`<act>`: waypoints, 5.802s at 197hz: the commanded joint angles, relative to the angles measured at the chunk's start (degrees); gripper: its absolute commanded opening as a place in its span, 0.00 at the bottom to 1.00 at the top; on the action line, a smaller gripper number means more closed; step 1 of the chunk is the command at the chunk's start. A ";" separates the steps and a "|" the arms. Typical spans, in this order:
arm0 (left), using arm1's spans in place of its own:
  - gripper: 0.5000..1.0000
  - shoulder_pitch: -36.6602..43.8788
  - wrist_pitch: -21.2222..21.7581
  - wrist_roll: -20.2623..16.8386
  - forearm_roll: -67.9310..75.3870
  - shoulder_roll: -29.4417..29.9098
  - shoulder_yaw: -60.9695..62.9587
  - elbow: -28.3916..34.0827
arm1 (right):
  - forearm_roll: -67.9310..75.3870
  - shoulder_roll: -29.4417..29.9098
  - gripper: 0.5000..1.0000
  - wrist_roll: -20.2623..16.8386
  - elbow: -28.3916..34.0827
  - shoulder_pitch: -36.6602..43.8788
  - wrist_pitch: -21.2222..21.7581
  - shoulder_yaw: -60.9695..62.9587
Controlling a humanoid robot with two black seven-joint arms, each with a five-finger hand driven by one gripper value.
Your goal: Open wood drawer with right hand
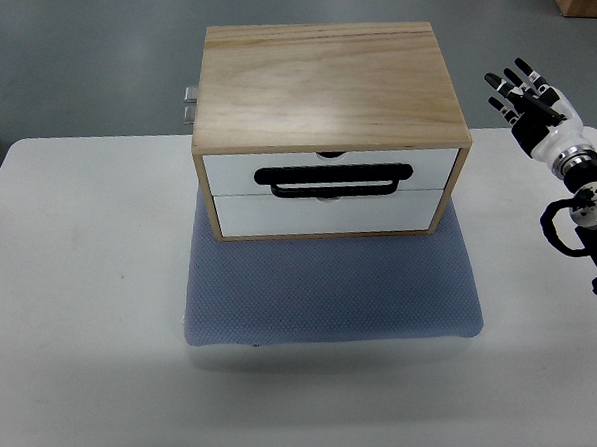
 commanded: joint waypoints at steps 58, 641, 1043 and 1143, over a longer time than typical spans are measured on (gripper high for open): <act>1.00 0.09 0.18 -0.30 -0.09 0.00 -0.02 0.54 | 0.00 0.19 0.89 0.00 0.00 -0.04 0.12 0.06; 1.00 0.00 0.18 -0.21 -0.09 0.00 -0.11 0.54 | 0.53 -22.22 0.89 0.00 8.00 38.20 28.06 -47.40; 1.00 0.00 0.18 -0.30 -0.09 0.00 -0.11 0.54 | -3.60 -13.17 0.88 -19.87 41.13 61.31 18.31 -80.53; 1.00 0.00 0.18 -0.30 -0.09 0.00 -0.11 0.54 | -5.01 -12.29 0.88 -21.18 41.05 60.78 15.58 -81.50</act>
